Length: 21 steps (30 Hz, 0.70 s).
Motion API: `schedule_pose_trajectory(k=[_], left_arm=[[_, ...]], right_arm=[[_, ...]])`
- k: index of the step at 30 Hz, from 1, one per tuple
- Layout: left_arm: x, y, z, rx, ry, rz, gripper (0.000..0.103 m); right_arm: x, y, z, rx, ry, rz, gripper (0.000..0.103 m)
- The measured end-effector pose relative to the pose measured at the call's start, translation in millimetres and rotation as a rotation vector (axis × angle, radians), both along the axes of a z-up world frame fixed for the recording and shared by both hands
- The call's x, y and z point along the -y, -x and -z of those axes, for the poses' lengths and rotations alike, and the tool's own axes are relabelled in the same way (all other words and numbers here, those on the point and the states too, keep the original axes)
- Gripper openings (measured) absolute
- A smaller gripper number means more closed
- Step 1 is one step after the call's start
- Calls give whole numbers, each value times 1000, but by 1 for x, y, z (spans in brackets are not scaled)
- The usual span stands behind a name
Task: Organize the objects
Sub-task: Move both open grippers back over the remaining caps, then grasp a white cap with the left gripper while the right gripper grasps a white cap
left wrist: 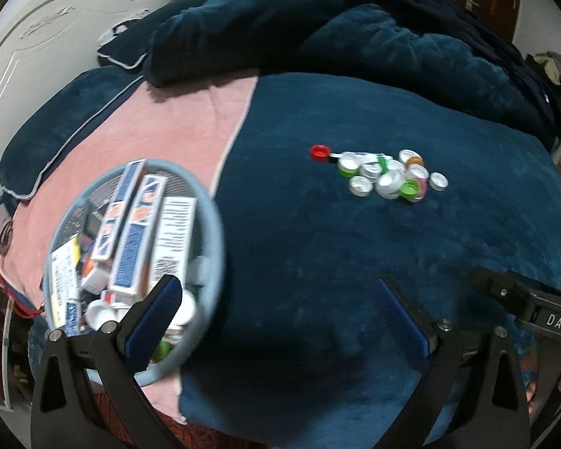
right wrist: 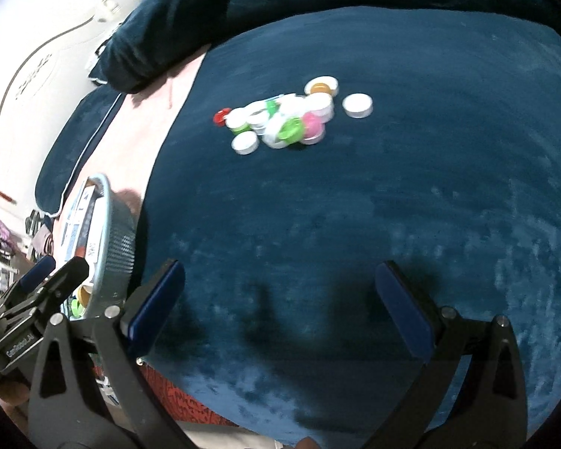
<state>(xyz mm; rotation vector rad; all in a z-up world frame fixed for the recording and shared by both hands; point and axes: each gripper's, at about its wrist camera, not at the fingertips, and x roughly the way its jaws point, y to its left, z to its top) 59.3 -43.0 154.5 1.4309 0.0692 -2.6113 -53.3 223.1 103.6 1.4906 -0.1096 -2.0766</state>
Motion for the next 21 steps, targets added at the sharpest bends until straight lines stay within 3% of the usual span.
schedule_pose_trajectory(k=[8, 16, 21], left_arm=[[-31, 23, 7, 15, -4, 53, 102], [-43, 66, 39, 82, -34, 71, 102], [-40, 95, 54, 97, -71, 63, 102]], right_arm=[[-25, 14, 10, 17, -10, 45, 103], [-41, 43, 27, -5, -108, 78, 103], [-29, 74, 27, -54, -184, 26, 103]])
